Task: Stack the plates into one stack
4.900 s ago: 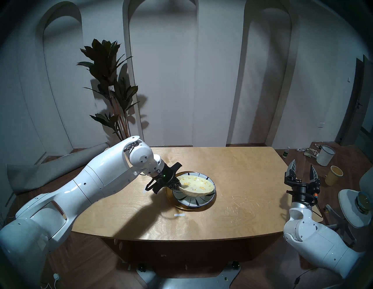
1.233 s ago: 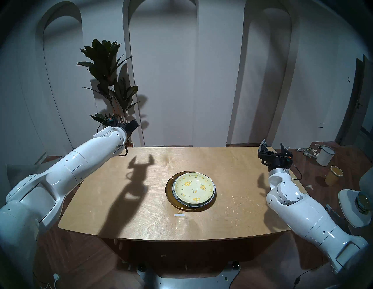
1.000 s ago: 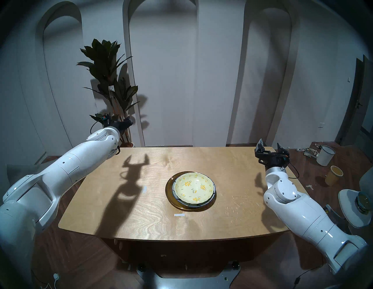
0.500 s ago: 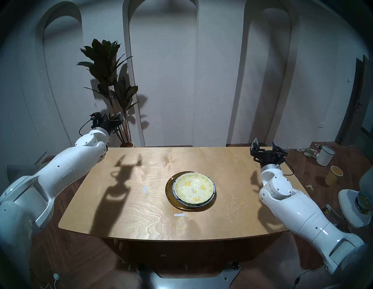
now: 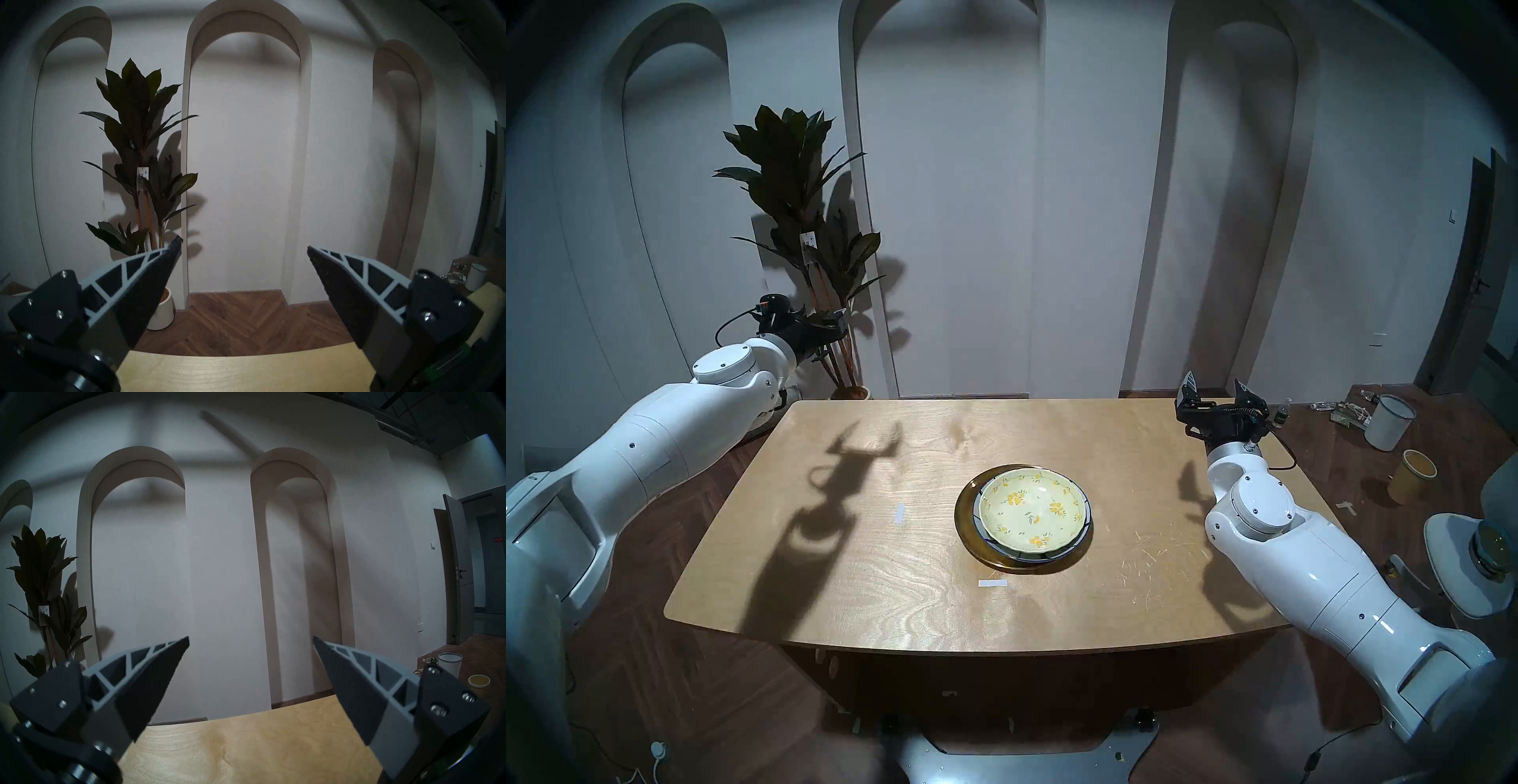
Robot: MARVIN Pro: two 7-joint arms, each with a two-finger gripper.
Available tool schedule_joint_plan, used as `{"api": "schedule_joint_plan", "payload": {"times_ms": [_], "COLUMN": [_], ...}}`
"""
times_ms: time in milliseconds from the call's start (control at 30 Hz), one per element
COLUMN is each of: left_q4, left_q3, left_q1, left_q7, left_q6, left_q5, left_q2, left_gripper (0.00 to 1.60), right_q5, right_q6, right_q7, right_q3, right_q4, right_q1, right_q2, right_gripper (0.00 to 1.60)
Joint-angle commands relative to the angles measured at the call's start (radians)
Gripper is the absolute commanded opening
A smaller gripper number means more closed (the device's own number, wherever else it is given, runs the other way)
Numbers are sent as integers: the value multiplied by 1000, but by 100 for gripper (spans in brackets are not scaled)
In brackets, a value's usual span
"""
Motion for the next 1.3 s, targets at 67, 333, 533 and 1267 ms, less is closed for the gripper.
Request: {"api": "schedule_joint_plan", "payload": {"times_ms": [67, 333, 533, 1267], "left_q4": [-13, -33, -43, -136], "left_q3": [-26, -11, -6, -10], "left_q1": [8, 52, 65, 122], "left_q7": [98, 112, 122, 117], "left_q6": [-44, -80, -87, 4], "left_q5": [-15, -17, -4, -80], "left_q2": [-7, -6, -1, 72], "left_gripper": [160, 160, 160, 160], "right_q5": [-7, -10, -29, -37], "right_q6": [6, 19, -3, -5], "right_q7": [10, 39, 55, 63], "right_q3": [-4, -22, -28, -20], "right_q4": [13, 66, 84, 87], "right_q1": [32, 70, 76, 73], "right_q2": [-15, -39, -42, -49], "right_gripper": [160, 160, 160, 160]}}
